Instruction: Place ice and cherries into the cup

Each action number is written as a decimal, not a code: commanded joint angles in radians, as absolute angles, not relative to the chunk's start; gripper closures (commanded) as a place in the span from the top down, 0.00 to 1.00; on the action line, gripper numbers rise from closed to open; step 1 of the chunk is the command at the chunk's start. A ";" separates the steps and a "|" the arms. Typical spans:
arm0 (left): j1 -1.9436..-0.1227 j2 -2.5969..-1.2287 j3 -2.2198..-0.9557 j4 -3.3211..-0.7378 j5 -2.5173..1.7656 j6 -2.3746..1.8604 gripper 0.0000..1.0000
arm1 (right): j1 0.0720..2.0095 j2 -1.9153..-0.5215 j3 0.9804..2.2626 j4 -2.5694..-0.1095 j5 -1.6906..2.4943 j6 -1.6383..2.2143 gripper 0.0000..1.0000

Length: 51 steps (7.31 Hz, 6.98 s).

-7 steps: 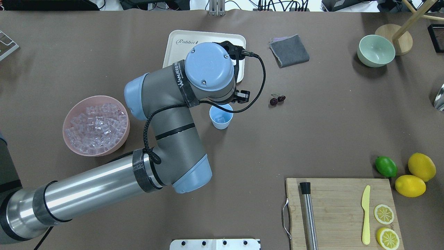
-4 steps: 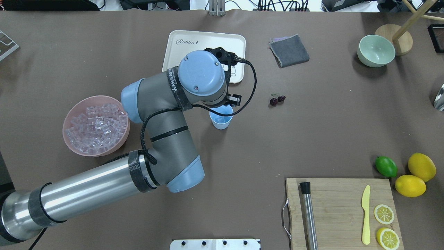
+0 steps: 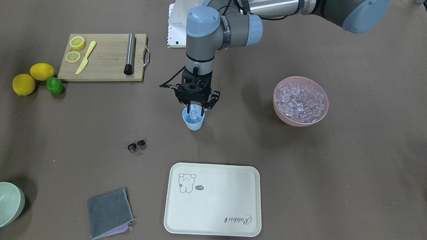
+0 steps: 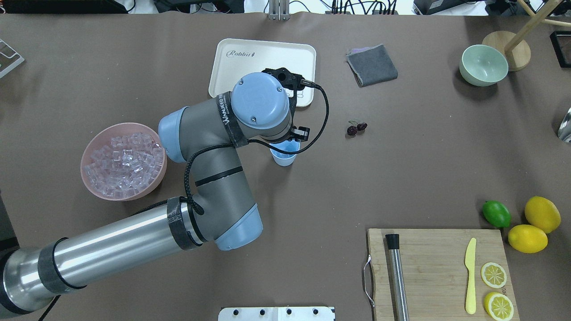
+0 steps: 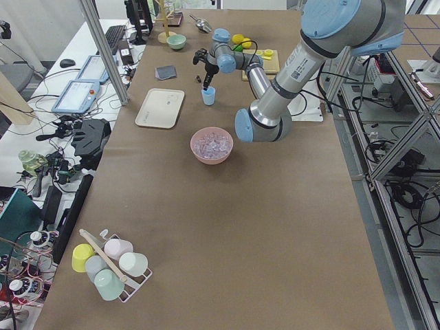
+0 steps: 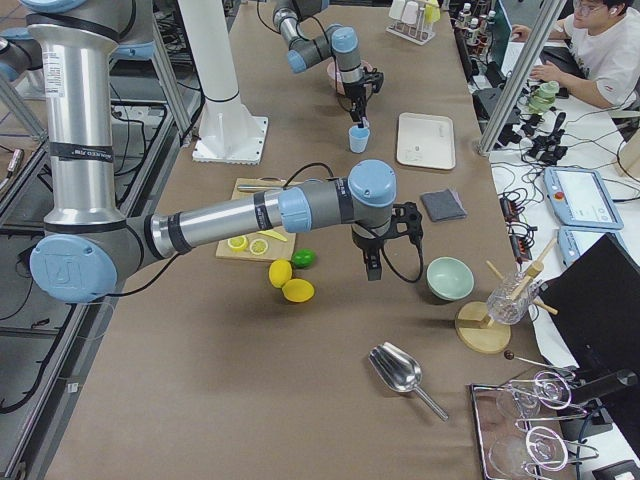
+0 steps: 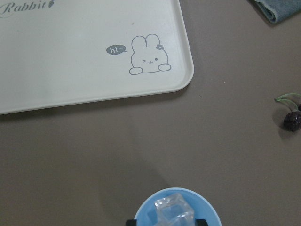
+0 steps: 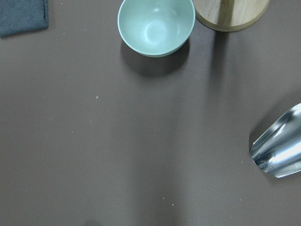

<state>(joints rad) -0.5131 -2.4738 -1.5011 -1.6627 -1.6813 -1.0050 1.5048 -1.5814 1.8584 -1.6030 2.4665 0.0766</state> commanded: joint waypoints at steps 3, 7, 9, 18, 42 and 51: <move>-0.537 -2.473 -1.526 -1.680 -1.715 -0.994 0.97 | 1.505 -1.556 1.859 -1.603 2.464 0.086 0.99; -0.872 -2.226 -1.669 -1.670 -2.061 -0.778 0.97 | 1.202 -1.234 1.896 -1.601 2.435 0.681 0.99; -0.966 -2.104 -1.739 -1.675 -2.141 -0.724 0.97 | 0.963 -1.131 1.907 -1.589 2.221 0.954 0.99; -1.020 -2.091 -1.753 -1.674 -2.141 -0.675 0.97 | 0.716 -0.986 1.473 -1.253 1.896 1.040 0.93; -1.008 -2.083 -1.752 -1.680 -2.132 -0.670 0.97 | 0.652 -0.723 1.632 -1.543 1.890 1.191 0.00; -1.008 -2.085 -1.752 -1.678 -2.131 -0.664 0.97 | 0.557 -0.741 1.583 -1.526 1.839 1.197 0.49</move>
